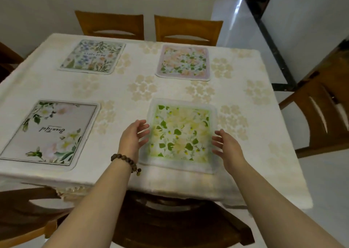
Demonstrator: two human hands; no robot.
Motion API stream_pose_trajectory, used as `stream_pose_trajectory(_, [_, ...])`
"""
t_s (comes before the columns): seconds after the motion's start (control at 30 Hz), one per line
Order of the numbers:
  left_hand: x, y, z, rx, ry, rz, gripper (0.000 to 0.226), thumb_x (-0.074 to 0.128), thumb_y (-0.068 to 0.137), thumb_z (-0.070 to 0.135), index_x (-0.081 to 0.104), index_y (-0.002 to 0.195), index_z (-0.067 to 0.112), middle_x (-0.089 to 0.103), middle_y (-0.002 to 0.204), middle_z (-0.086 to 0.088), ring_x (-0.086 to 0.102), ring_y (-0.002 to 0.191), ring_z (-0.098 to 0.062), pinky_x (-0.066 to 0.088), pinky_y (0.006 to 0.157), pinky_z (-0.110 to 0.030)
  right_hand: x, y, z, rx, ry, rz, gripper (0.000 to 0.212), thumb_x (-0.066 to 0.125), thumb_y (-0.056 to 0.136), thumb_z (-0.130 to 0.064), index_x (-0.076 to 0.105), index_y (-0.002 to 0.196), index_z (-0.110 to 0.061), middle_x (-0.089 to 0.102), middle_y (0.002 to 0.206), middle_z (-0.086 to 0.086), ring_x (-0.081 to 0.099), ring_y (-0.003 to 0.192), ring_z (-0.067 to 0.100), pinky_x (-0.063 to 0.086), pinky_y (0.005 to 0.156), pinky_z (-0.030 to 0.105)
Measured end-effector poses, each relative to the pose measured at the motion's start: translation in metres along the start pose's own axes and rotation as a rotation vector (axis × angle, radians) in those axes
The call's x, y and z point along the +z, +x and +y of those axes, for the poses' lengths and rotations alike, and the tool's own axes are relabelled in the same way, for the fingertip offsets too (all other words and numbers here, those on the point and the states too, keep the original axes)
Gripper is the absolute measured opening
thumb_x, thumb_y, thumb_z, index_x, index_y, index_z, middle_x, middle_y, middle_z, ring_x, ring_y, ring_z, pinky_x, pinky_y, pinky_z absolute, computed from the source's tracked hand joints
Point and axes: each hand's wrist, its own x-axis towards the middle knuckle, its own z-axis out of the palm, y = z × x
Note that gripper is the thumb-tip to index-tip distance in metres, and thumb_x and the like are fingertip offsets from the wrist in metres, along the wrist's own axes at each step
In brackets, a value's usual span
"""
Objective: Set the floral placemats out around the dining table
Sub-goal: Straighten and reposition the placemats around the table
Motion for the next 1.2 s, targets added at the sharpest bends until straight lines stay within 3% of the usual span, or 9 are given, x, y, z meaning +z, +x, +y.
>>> stream_pose_trajectory(0.17, [-0.006, 0.024, -0.01, -0.048, 0.094, 0.017, 0.026, 0.044, 0.095, 0.034, 0.065, 0.098, 0.019, 0.066, 0.103, -0.001, 0.062, 0.095, -0.017, 0.049, 0.077, -0.032, -0.008, 0.017, 0.016, 0.017, -0.078, 0.056, 0.034, 0.044, 0.097, -0.037, 0.061, 0.115, -0.014, 0.061, 0.112, 0.003, 0.058, 0.095, 0.016, 0.048, 0.076, 0.035])
stream_pose_trajectory(0.33, [-0.021, 0.043, -0.029, -0.083, 0.278, 0.024, 0.023, 0.045, 0.091, 0.041, 0.057, 0.106, 0.028, 0.054, 0.103, 0.008, 0.046, 0.105, -0.014, 0.04, 0.092, -0.036, -0.009, 0.023, 0.036, 0.05, -0.219, 0.134, 0.046, 0.04, 0.097, -0.04, 0.053, 0.133, -0.014, 0.051, 0.139, 0.007, 0.048, 0.125, 0.025, 0.039, 0.107, 0.047])
stream_pose_trajectory(0.43, [-0.022, 0.042, -0.034, -0.145, 0.32, -0.026, 0.012, 0.045, 0.078, 0.042, 0.045, 0.072, 0.032, 0.047, 0.079, 0.009, 0.043, 0.088, -0.015, 0.036, 0.081, -0.036, -0.007, 0.023, 0.043, 0.034, -0.264, 0.134, 0.037, 0.039, 0.096, -0.04, 0.061, 0.113, -0.016, 0.057, 0.132, 0.011, 0.053, 0.114, 0.022, 0.042, 0.098, 0.037])
stream_pose_trajectory(0.5, [-0.021, 0.04, -0.037, -0.171, 0.324, -0.041, 0.013, 0.044, 0.073, 0.044, 0.041, 0.066, 0.033, 0.046, 0.071, 0.01, 0.044, 0.077, -0.016, 0.037, 0.075, -0.035, -0.005, 0.024, 0.044, 0.021, -0.284, 0.121, 0.034, 0.038, 0.095, -0.039, 0.061, 0.105, -0.016, 0.059, 0.129, 0.013, 0.054, 0.109, 0.022, 0.041, 0.093, 0.036])
stream_pose_trajectory(0.63, [-0.023, 0.04, -0.043, -0.178, 0.303, -0.037, 0.02, 0.043, 0.077, 0.048, 0.047, 0.065, 0.032, 0.052, 0.069, 0.011, 0.05, 0.073, -0.015, 0.043, 0.079, -0.037, -0.005, 0.024, 0.048, -0.019, -0.272, 0.144, 0.043, 0.04, 0.098, -0.037, 0.057, 0.129, -0.014, 0.056, 0.132, 0.005, 0.051, 0.113, 0.019, 0.038, 0.095, 0.032])
stream_pose_trajectory(0.77, [-0.031, 0.04, -0.049, -0.164, 0.319, -0.077, 0.023, 0.04, 0.078, 0.051, 0.05, 0.07, 0.032, 0.057, 0.08, 0.007, 0.053, 0.087, -0.018, 0.043, 0.095, -0.047, -0.006, 0.019, 0.051, -0.034, -0.274, 0.156, 0.043, 0.04, 0.098, -0.037, 0.055, 0.132, -0.015, 0.054, 0.135, 0.004, 0.048, 0.109, 0.015, 0.035, 0.092, 0.029])
stream_pose_trajectory(1.0, [-0.04, 0.031, -0.062, -0.189, 0.227, -0.054, 0.045, 0.046, 0.088, 0.043, 0.068, 0.05, 0.033, 0.067, 0.058, 0.021, 0.064, 0.064, -0.007, 0.046, 0.068, -0.027, -0.016, 0.009, 0.059, -0.016, -0.305, 0.134, 0.044, 0.039, 0.098, -0.039, 0.056, 0.131, -0.016, 0.055, 0.135, 0.004, 0.051, 0.121, 0.022, 0.039, 0.105, 0.04])
stream_pose_trajectory(1.1, [-0.037, 0.024, -0.061, -0.194, 0.235, -0.059, 0.041, 0.046, 0.082, 0.045, 0.06, 0.044, 0.035, 0.061, 0.051, 0.022, 0.055, 0.061, -0.006, 0.043, 0.067, -0.027, -0.018, 0.006, 0.06, -0.021, -0.294, 0.132, 0.044, 0.041, 0.098, -0.039, 0.055, 0.133, -0.016, 0.053, 0.137, 0.003, 0.048, 0.124, 0.021, 0.036, 0.107, 0.037])
stream_pose_trajectory(1.2, [-0.035, 0.019, -0.058, -0.19, 0.245, -0.051, 0.023, 0.046, 0.076, 0.046, 0.048, 0.057, 0.034, 0.054, 0.059, 0.017, 0.047, 0.063, -0.006, 0.039, 0.067, -0.028, -0.018, 0.005, 0.06, -0.026, -0.291, 0.12, 0.043, 0.042, 0.098, -0.039, 0.054, 0.132, -0.018, 0.052, 0.139, 0.003, 0.047, 0.122, 0.019, 0.034, 0.102, 0.033])
